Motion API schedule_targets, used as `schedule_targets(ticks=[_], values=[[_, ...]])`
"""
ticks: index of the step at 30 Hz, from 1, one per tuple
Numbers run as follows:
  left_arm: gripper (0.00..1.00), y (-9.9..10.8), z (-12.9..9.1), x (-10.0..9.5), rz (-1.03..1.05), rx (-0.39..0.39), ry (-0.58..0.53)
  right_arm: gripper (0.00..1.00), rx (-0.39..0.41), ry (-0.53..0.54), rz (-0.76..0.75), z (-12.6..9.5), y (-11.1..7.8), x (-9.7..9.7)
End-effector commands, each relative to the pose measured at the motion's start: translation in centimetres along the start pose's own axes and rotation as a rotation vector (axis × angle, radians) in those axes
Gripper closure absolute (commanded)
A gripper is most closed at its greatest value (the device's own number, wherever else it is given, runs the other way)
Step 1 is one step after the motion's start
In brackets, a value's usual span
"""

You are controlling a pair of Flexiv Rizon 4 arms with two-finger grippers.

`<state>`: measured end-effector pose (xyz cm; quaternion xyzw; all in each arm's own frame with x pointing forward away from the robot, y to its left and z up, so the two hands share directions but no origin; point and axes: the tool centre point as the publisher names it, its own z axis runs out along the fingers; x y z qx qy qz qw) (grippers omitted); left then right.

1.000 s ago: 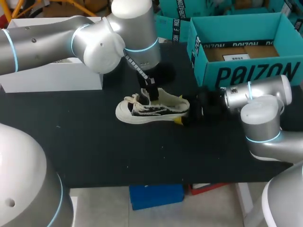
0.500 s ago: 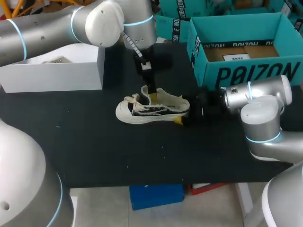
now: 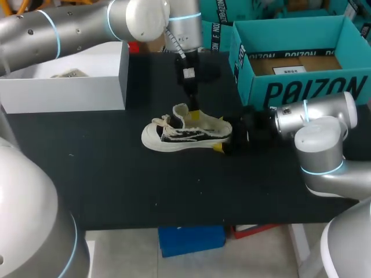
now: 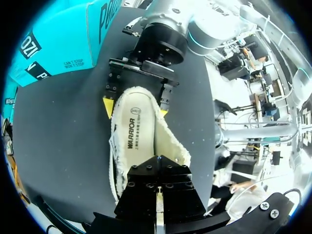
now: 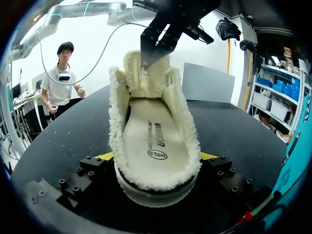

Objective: Take the shoe out of the shoebox, open the shoe tongue, remove and reinsert the insole, then place the shoe into the shoebox

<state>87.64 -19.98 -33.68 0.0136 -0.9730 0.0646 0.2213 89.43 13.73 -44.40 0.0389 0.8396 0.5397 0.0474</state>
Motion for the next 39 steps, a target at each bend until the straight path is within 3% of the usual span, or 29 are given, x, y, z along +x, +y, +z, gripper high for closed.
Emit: schedule_targets(ticks=[1,15,39], values=[[1.0,-0.1,-0.1,0.3,-0.005,-0.014,-0.014,1.0,0.001,0.0,0.002,0.2,-0.1,-0.1],[1.0,-0.1,-0.1,0.3,-0.005,-0.014,-0.014,1.0,0.001,0.0,0.002,0.2,-0.1,-0.1],[1.0,0.9,6.1,1.6,-0.029,-0.077,-0.123,1.0,0.001,0.0,0.002,0.2,-0.1,-0.1]])
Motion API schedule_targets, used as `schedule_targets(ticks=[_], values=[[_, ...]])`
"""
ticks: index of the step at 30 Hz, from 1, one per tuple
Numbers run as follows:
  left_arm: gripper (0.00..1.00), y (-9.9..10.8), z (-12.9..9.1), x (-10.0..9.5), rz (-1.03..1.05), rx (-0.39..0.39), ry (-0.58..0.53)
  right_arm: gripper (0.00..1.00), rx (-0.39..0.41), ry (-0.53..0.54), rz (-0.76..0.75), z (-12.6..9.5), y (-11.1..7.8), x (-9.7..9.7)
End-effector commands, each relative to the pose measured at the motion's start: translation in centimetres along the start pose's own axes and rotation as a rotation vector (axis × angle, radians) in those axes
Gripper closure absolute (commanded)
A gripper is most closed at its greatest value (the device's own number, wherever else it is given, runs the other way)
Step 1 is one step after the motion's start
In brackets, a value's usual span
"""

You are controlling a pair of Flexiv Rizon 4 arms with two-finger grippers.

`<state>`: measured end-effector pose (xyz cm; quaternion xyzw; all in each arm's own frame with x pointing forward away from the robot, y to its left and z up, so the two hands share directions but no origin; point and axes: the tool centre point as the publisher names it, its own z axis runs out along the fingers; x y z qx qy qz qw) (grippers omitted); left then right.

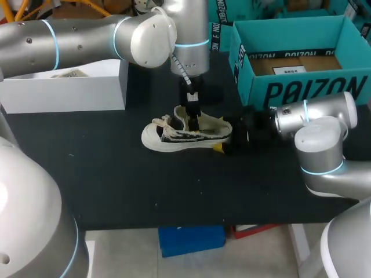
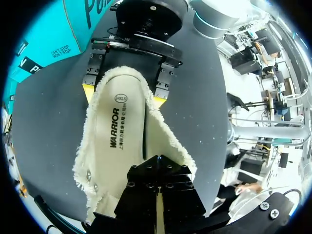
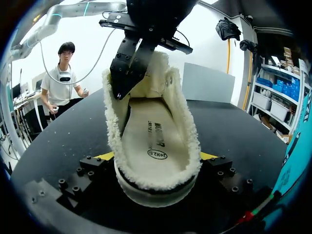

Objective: Take the shoe out of the shoebox, open the shoe tongue, remove and reinsert the insole, then place the shoe into the shoebox

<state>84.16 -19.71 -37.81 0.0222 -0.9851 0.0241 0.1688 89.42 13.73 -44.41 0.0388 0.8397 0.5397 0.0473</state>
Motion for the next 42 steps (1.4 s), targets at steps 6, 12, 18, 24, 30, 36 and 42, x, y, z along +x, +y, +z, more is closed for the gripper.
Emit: schedule_targets(ticks=[6,12,18,24,30,36,42], values=[[1.0,0.2,1.3,0.1,-0.018,-0.011,-0.036,1.0,0.001,0.0,0.002,0.2,-0.1,-0.1],[1.0,0.7,1.2,-0.7,-0.04,-0.001,-0.051,1.0,0.001,0.0,0.002,0.2,-0.1,-0.1],[1.0,1.0,1.6,-1.3,-0.055,0.007,-0.042,1.0,0.001,0.0,0.002,0.2,-0.1,-0.1],[1.0,0.9,2.6,-1.3,-0.057,0.012,-0.037,1.0,0.001,0.0,0.002,0.2,-0.1,-0.1],[1.0,0.8,3.0,-1.6,-0.072,0.027,-0.046,1.0,0.001,0.0,0.002,0.2,-0.1,-0.1],[1.0,0.8,3.1,-1.8,-0.087,0.051,-0.07,1.0,0.001,0.0,0.002,0.2,-0.1,-0.1],[1.0,0.3,3.8,-1.6,-0.094,0.058,-0.091,1.0,0.001,0.0,0.002,0.2,-0.1,-0.1]])
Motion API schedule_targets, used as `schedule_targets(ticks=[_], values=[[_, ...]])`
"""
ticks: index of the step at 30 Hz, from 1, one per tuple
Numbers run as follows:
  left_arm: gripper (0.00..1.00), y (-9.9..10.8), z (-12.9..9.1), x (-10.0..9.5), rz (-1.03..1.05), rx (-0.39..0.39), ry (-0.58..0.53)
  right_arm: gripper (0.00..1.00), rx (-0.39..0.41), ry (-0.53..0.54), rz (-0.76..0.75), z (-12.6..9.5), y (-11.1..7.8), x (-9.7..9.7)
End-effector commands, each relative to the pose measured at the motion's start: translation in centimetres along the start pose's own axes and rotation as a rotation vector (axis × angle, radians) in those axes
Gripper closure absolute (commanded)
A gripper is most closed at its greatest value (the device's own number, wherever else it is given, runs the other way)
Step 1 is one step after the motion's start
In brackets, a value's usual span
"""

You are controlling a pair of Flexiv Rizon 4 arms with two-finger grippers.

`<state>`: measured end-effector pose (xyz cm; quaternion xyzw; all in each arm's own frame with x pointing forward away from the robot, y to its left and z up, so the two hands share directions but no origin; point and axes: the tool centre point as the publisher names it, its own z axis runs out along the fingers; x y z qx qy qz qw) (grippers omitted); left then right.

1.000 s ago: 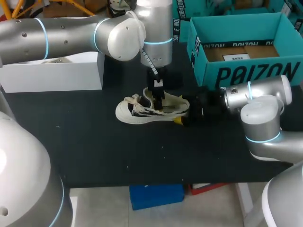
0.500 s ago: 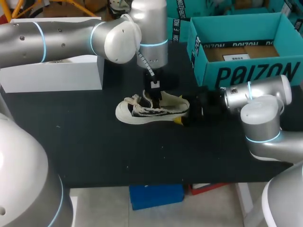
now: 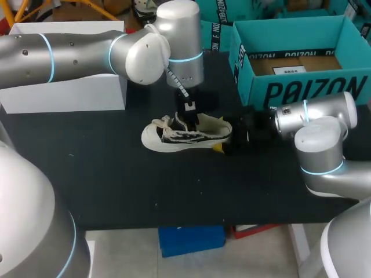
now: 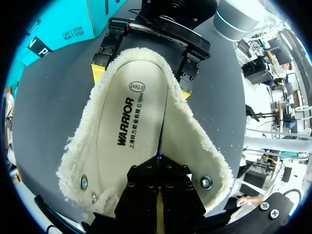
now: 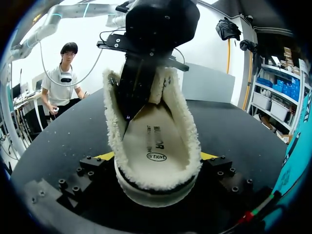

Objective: Take the shoe out of the shoebox, open the shoe tongue, remove and reinsert the insole, then place the shoe into the shoebox

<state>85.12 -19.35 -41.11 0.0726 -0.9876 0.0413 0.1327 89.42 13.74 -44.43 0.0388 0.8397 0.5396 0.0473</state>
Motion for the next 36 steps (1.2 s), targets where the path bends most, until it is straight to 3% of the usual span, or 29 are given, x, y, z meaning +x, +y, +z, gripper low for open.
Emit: schedule_targets(ticks=[1,19,21,24,26,27,28,29,31,36], values=[[1.0,-0.1,1.1,0.5,-0.003,0.008,-0.023,1.0,0.001,0.0,0.002,0.2,-0.1,-0.1],[1.0,-0.6,1.7,0.4,-0.022,0.031,-0.031,1.0,0.001,0.0,0.002,0.2,-0.1,-0.1],[0.84,-0.6,1.8,0.4,-0.021,0.028,-0.031,1.0,0.001,0.0,0.002,0.2,-0.1,-0.1],[0.84,-0.7,1.9,0.3,-0.019,0.016,-0.042,1.0,0.001,0.0,0.002,0.2,-0.1,-0.1],[0.67,-0.7,2.0,0.3,-0.016,0.0,-0.059,1.0,0.001,0.0,0.002,0.2,-0.1,-0.1],[0.7,-0.7,2.1,0.2,-0.016,-0.002,-0.06,1.0,0.001,0.0,0.002,0.2,-0.1,-0.1],[0.84,-0.7,2.2,0.1,-0.019,-0.009,-0.07,1.0,0.001,0.0,0.002,0.2,-0.1,-0.1],[0.86,-0.7,2.2,0.1,-0.019,-0.014,-0.077,1.0,0.001,0.0,0.002,0.2,-0.1,-0.1],[0.76,-0.6,2.4,-0.1,-0.02,-0.024,-0.088,1.0,0.001,0.0,0.002,0.2,-0.1,-0.1],[0.85,-0.4,3.1,-0.4,-0.025,-0.06,-0.137,1.0,0.001,0.0,0.002,0.2,-0.1,-0.1]])
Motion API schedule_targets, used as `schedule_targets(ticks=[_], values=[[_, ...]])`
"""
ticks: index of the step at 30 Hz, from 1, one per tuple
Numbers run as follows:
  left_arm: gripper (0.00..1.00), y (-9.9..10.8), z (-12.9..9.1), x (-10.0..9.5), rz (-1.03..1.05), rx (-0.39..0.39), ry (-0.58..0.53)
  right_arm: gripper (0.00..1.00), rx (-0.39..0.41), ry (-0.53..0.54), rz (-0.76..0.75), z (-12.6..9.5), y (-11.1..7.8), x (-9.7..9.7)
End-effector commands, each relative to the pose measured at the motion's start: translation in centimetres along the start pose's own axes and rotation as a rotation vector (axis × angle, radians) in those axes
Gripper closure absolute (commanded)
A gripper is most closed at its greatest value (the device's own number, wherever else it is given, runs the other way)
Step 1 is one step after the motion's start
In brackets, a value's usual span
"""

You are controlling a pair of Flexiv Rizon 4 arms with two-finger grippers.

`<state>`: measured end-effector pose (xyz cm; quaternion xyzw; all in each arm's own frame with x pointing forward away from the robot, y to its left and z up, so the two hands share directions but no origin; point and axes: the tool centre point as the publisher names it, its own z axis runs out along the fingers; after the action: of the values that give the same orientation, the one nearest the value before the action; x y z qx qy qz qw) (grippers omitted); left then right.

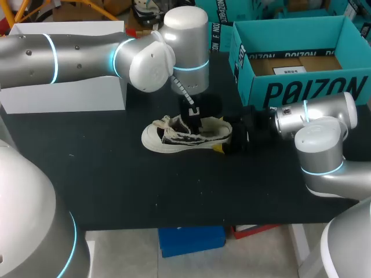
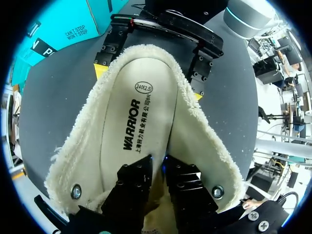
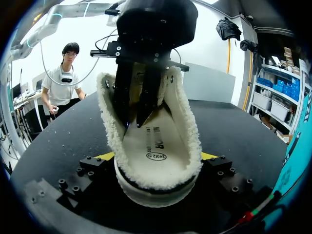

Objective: Take the shoe out of the shoebox, open the shoe tongue, remove and reinsert the insole, then place the shoe into the shoebox

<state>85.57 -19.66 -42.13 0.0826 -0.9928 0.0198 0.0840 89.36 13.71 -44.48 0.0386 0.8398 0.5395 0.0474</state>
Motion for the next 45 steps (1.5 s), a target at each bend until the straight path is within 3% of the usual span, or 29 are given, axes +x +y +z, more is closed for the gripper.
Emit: schedule_targets(ticks=[1,15,22,29,45], values=[[0.85,-0.1,2.3,0.5,-0.003,-0.039,-0.055,1.0,0.001,0.0,0.002,0.2,0.0,-0.2],[0.76,1.3,4.4,-0.3,0.003,-0.19,-0.323,1.0,0.001,0.0,0.002,0.2,0.0,-0.2],[0.77,2.1,5.8,-1.3,0.051,-0.297,-0.446,1.0,0.001,0.0,0.002,0.2,0.0,-0.2],[0.76,3.4,7.8,-3.1,0.099,-0.391,-0.511,1.0,0.001,0.0,0.002,0.2,0.0,-0.2],[0.7,6.0,9.0,-8.5,0.13,-0.465,-0.63,1.0,0.001,0.0,0.002,0.2,0.0,-0.2]])
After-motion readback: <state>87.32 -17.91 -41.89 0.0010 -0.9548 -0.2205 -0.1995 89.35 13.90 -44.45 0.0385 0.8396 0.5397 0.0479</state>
